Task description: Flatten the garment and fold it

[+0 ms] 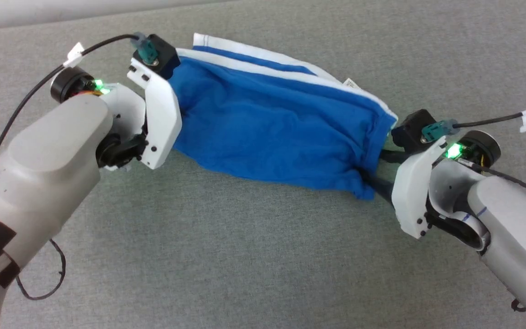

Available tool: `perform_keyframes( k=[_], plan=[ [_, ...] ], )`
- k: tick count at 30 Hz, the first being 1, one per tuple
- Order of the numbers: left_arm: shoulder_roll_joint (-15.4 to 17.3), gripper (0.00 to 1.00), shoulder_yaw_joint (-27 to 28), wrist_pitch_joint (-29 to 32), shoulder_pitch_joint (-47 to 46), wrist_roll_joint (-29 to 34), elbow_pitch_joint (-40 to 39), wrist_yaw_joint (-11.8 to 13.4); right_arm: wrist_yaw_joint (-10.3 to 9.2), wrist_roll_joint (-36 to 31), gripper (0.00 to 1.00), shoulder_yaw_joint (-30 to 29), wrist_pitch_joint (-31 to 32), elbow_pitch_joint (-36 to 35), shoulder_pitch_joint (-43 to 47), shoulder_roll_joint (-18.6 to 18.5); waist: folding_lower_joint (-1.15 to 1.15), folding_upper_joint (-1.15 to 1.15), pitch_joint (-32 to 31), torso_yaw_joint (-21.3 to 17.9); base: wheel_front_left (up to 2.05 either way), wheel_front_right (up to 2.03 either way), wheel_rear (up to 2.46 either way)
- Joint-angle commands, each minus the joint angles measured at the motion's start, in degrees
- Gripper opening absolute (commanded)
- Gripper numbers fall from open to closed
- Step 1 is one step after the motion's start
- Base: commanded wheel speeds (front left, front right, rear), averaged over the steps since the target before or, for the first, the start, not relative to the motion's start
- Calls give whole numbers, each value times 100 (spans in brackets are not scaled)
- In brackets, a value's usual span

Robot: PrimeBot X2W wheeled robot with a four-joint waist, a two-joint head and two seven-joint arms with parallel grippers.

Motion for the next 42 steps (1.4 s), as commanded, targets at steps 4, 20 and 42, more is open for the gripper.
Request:
perform_keyframes(
  k=[4, 20, 42],
  plan=[
    [47, 0, -25, -471, 343, -159, 95, -37, -14, 62, 0, 215, -615, 202, 50, -86, 0, -1, -337, 29, 0, 0, 0],
    [888, 0, -11, -2073, 2418, -171, -1606, 657, -14, 570, 0, 62, -1174, -1240, 1376, -1251, 0, -1, -1712, 480, 0, 0, 0],
    [427, 29, 35, -2122, 3918, 270, -2161, 1494, -14, 1220, 100, -214, -809, -577, 2635, -1337, 0, -1, -1567, 619, 0, 0, 0]
  ],
)
